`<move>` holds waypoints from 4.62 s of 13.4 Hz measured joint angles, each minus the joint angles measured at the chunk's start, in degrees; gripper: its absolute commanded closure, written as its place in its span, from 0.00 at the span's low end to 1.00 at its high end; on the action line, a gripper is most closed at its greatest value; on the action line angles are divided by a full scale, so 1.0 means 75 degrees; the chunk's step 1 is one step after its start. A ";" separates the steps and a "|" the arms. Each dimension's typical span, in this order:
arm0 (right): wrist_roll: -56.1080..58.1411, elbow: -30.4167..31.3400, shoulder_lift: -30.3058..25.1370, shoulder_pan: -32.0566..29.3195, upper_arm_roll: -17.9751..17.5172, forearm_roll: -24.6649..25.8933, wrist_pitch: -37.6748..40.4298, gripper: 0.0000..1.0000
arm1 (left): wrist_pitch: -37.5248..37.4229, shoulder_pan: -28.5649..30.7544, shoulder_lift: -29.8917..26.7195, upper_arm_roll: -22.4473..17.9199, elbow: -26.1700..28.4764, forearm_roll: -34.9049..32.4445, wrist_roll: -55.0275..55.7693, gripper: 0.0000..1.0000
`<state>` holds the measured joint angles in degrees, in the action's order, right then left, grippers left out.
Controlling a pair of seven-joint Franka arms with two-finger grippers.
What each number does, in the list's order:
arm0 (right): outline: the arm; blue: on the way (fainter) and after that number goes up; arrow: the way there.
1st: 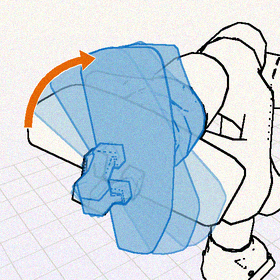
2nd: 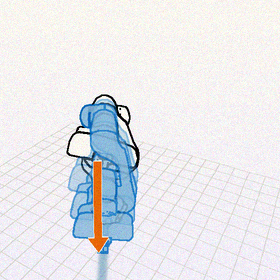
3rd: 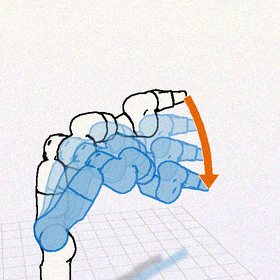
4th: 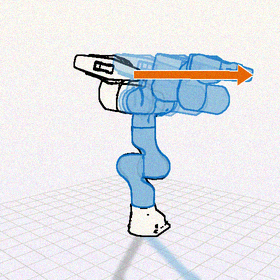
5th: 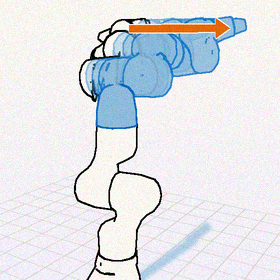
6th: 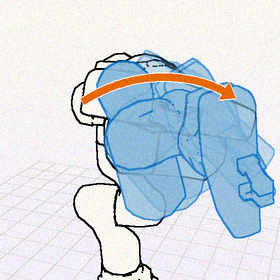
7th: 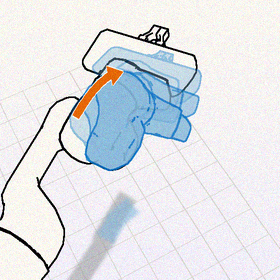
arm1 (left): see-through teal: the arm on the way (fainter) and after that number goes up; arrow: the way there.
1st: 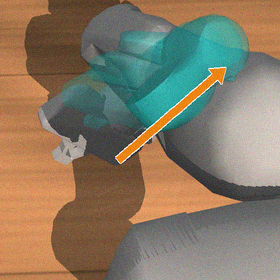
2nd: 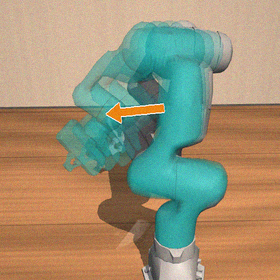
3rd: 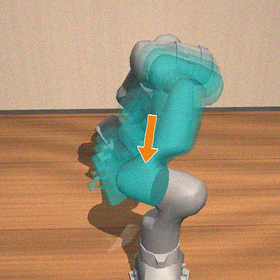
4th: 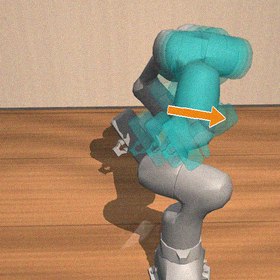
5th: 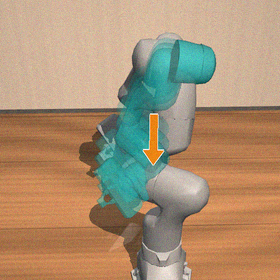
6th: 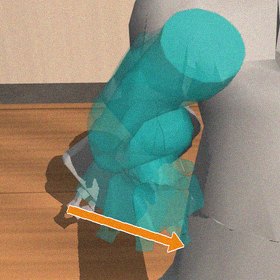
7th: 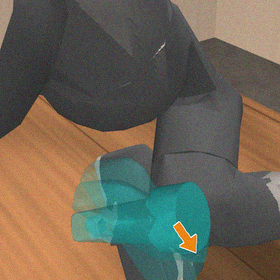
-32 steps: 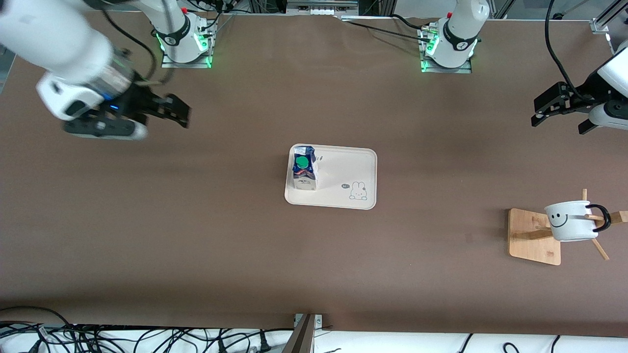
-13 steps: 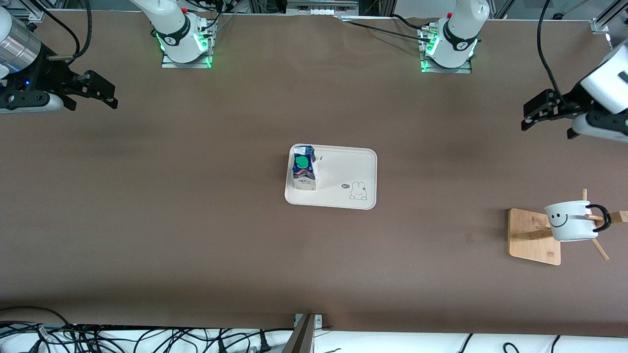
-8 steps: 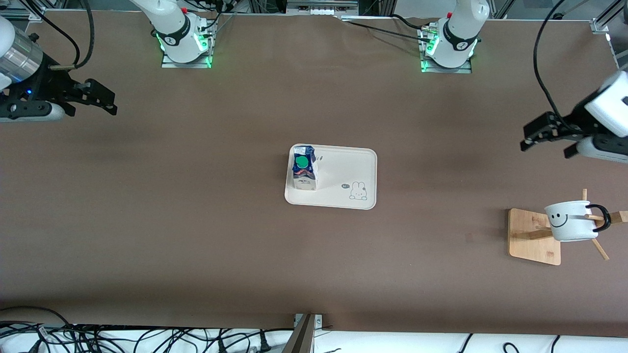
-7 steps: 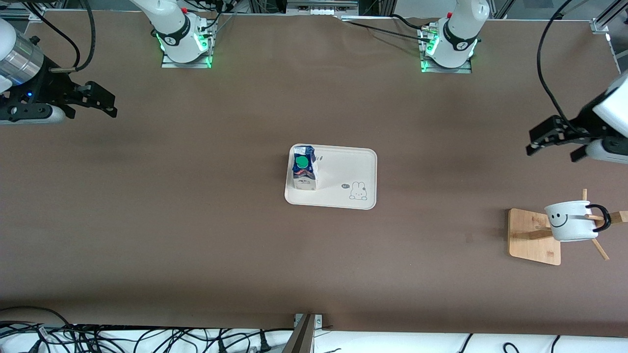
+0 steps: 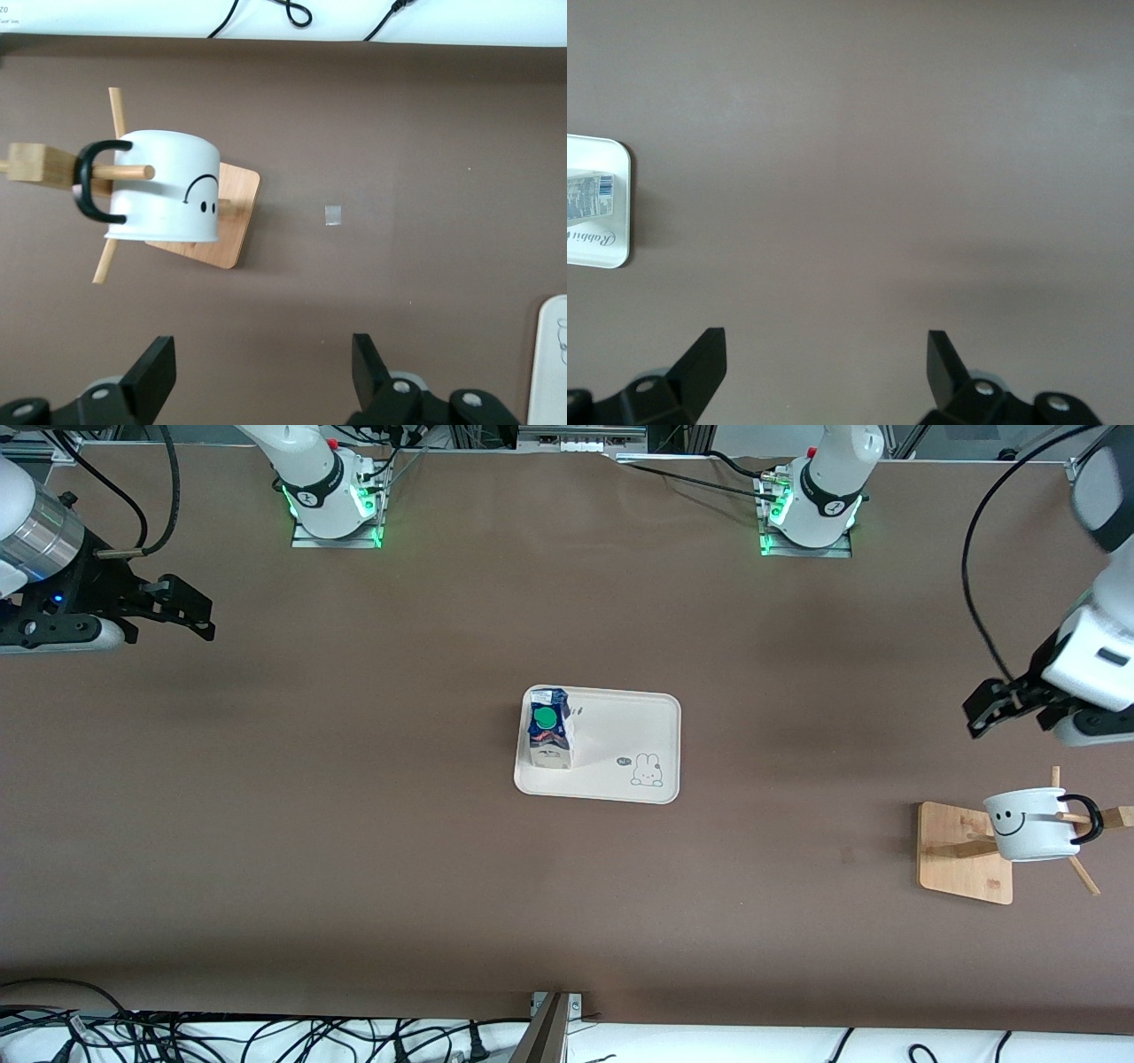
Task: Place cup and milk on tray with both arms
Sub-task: 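Move the left gripper down toward the white mug on the tree, then grasp the white mug rim with the left gripper, then lift the mug off the wooden tree with the left gripper, then carry the mug with the left gripper over the tray beside the carton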
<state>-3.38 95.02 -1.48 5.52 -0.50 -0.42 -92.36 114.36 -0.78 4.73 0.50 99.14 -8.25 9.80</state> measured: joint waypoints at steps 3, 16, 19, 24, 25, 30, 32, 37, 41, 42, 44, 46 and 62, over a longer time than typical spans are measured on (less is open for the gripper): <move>0.0000 0.0000 0.0017 -0.0002 0.0005 0.0000 0.0009 0.00 | 0.1295 0.0107 -0.0429 -0.0004 0.1113 -0.0036 0.0103 0.17; -0.0011 -0.0001 0.0017 -0.0003 0.0006 0.0000 0.0088 0.00 | 0.6998 0.1305 -0.0415 -0.0006 0.4119 -0.0053 0.0000 0.23; -0.0012 -0.0001 0.0017 -0.0003 0.0006 0.0000 0.0089 0.00 | 0.7114 0.1349 -0.0167 -0.0006 0.4074 0.0097 0.0054 0.27; -0.0012 -0.0001 0.0017 -0.0003 0.0006 0.0000 0.0090 0.00 | 0.7116 0.1363 0.0333 -0.0003 0.3517 0.0296 0.0079 0.41; -0.0012 -0.0001 0.0017 -0.0003 0.0006 0.0000 0.0090 0.00 | 0.7116 0.1363 0.0433 0.0000 0.3432 0.0336 0.0098 0.49; -0.0012 -0.0001 0.0017 -0.0003 0.0006 0.0000 0.0090 0.00 | 0.7128 0.1361 0.0642 0.0044 0.3227 0.0573 0.0102 1.00; -0.0012 -0.0001 0.0017 -0.0003 0.0007 0.0000 0.0090 0.00 | 0.7128 0.1346 0.0642 0.0102 0.3217 0.0574 0.0102 1.00; -0.0012 -0.0010 0.0017 -0.0003 0.0006 0.0000 0.0081 0.00 | 0.7128 0.1347 0.0643 0.0110 0.3205 0.0574 0.0100 1.00; -0.0012 -0.0015 0.0017 -0.0003 0.0007 0.0000 0.0081 0.00 | 0.7089 0.1347 0.0570 0.0249 0.3124 0.0574 0.0100 1.00; -0.0012 -0.0014 0.0017 -0.0003 0.0006 0.0000 0.0081 0.00 | 0.7029 0.1345 0.0504 0.0334 0.3116 0.0574 0.0100 1.00; -0.0012 -0.0015 0.0017 -0.0003 0.0007 0.0000 0.0081 0.00 | 0.6679 0.1338 0.0286 0.0562 0.3078 0.0575 0.0100 1.00; -0.0012 -0.0015 0.0017 -0.0003 0.0007 0.0000 0.0081 0.00 | 0.6044 0.1327 0.0025 0.0838 0.2962 0.0575 0.0102 1.00; -0.0015 -0.0015 0.0022 -0.0005 0.0036 0.0000 0.0091 0.00 | -0.0757 0.0281 0.0641 0.3125 -0.0121 0.0747 0.1099 1.00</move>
<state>-3.49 94.90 -1.32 5.49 -0.23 -0.42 -91.68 108.68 1.32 9.54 23.94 98.23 -2.65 18.05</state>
